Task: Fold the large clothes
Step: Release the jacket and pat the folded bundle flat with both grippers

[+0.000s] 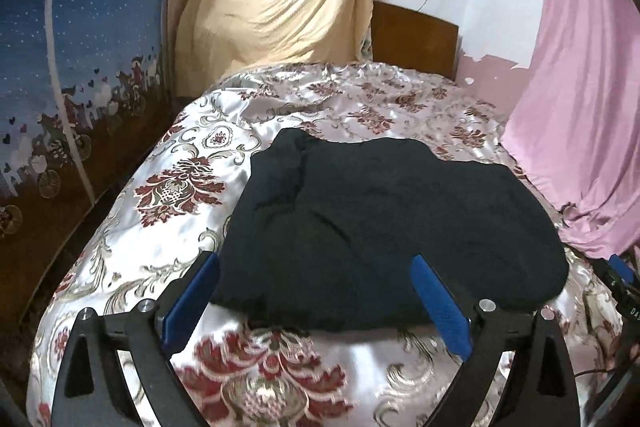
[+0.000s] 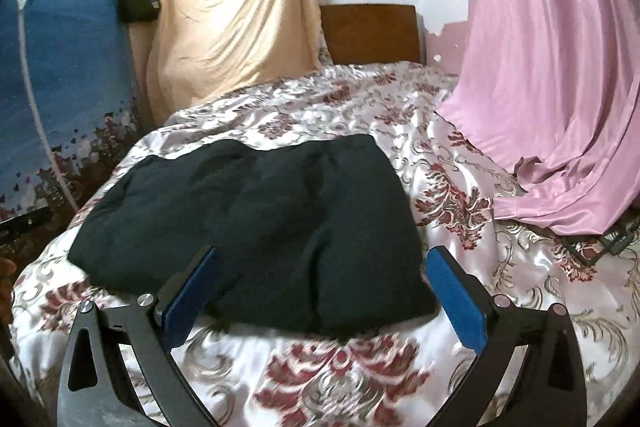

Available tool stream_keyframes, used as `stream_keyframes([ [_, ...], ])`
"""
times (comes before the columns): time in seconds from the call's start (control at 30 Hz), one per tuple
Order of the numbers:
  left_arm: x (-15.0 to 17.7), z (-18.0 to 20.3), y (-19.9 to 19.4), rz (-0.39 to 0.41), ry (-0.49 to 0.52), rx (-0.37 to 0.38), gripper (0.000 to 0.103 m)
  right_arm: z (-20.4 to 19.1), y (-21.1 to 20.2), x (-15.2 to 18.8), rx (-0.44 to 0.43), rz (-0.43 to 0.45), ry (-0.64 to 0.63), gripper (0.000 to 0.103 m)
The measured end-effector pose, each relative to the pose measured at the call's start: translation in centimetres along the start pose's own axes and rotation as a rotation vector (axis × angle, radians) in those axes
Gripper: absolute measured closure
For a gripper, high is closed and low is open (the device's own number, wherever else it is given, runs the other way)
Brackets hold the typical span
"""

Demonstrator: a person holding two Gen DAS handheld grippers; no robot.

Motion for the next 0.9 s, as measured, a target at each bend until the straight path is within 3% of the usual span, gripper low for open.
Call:
stream_keyframes([
  [0.27,3.1,0.9,-3.9,0.081,0.043,-0.022,0.004,-2.7,-4.4,2.7,0.003,0.100,-0.012,0.002],
  [0.6,6.1,1.8,-6.0,0.155,0.052,-0.035,0.003,-6.5,-7.4,5.6,-0.033,0.240,-0.040,0.002],
  [0.9,8.4,2.0,-6.8,0.198,0.083,-0.038,0.002,-9.1,-7.0,7.5,-0.062,0.224,-0.095,0.002],
])
Point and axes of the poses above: each gripper's, at about its wrist camera, not at the fingertips, and y roughly the way its jaws point, z to its right, x to its underside, the point moved 4 cm from there along y, roughly the way its jaws point, and after that the axes turned 10 degrees about -x, right-handed, at the moved point
